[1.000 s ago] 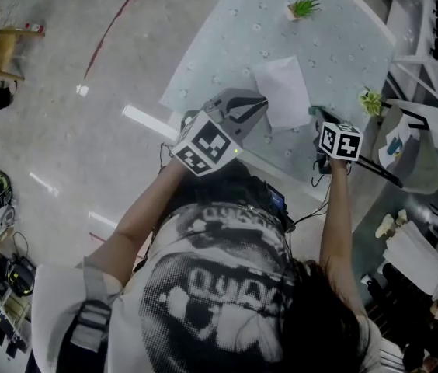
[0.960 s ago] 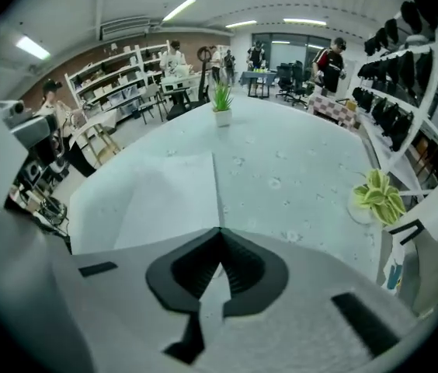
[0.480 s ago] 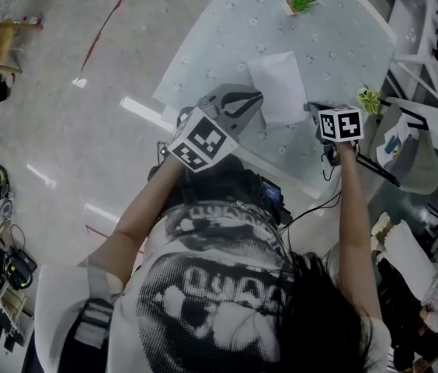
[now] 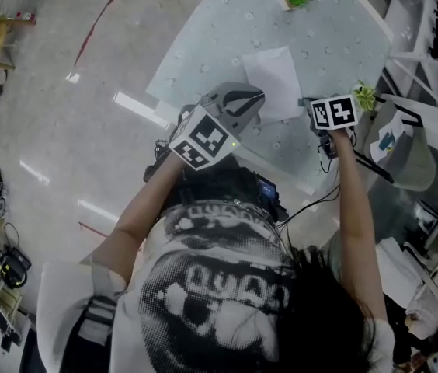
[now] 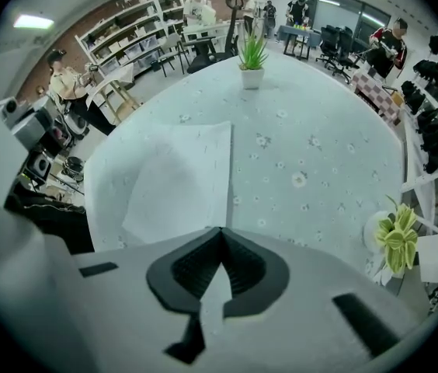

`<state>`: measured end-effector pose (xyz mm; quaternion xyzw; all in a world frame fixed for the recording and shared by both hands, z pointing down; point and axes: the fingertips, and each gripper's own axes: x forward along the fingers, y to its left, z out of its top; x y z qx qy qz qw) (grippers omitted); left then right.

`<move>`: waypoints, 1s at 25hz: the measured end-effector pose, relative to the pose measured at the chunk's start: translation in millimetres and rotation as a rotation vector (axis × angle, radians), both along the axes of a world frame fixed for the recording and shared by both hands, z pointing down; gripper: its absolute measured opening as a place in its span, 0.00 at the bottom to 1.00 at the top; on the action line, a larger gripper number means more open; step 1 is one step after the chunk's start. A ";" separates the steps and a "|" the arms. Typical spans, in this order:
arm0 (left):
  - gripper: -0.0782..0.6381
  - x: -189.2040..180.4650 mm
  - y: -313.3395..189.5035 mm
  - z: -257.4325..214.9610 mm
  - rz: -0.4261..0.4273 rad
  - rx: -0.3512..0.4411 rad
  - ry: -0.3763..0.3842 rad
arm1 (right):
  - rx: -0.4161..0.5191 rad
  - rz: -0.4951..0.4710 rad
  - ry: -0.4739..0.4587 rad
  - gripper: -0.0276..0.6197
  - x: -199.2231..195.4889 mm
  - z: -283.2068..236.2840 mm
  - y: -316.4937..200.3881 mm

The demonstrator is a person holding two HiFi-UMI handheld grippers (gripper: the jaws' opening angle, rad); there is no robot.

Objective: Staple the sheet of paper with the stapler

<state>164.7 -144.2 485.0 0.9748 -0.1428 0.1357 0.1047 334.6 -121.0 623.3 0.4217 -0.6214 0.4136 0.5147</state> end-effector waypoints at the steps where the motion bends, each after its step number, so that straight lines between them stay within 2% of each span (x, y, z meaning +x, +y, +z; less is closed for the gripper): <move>1: 0.12 0.1 0.7 -0.7 0.000 0.001 0.003 | 0.002 0.007 -0.001 0.03 0.1 0.2 0.4; 4: 0.12 -1.3 1.0 -2.3 -0.010 0.000 0.013 | 0.005 0.019 0.007 0.03 1.0 1.3 1.7; 8: 0.12 -4.5 0.1 -3.5 -0.031 -0.003 0.019 | -0.033 -0.064 0.087 0.03 -2.0 2.6 -0.1; 12: 0.12 -8.4 -0.6 -3.3 -0.040 0.008 0.014 | 0.012 -0.017 0.021 0.04 -1.0 4.1 -0.9; 18: 0.12 -10.2 -2.0 -16.5 -0.021 0.040 0.001 | -0.018 -0.026 -0.002 0.04 -0.9 3.2 1.4; 21: 0.12 -8.4 -0.1 -21.7 -0.005 0.038 0.005 | 0.020 0.008 -0.010 0.04 -0.2 0.0 1.3; 25: 0.12 -7.4 4.5 -28.9 0.029 0.048 0.000 | 0.125 0.101 -0.026 0.04 5.5 -9.7 2.8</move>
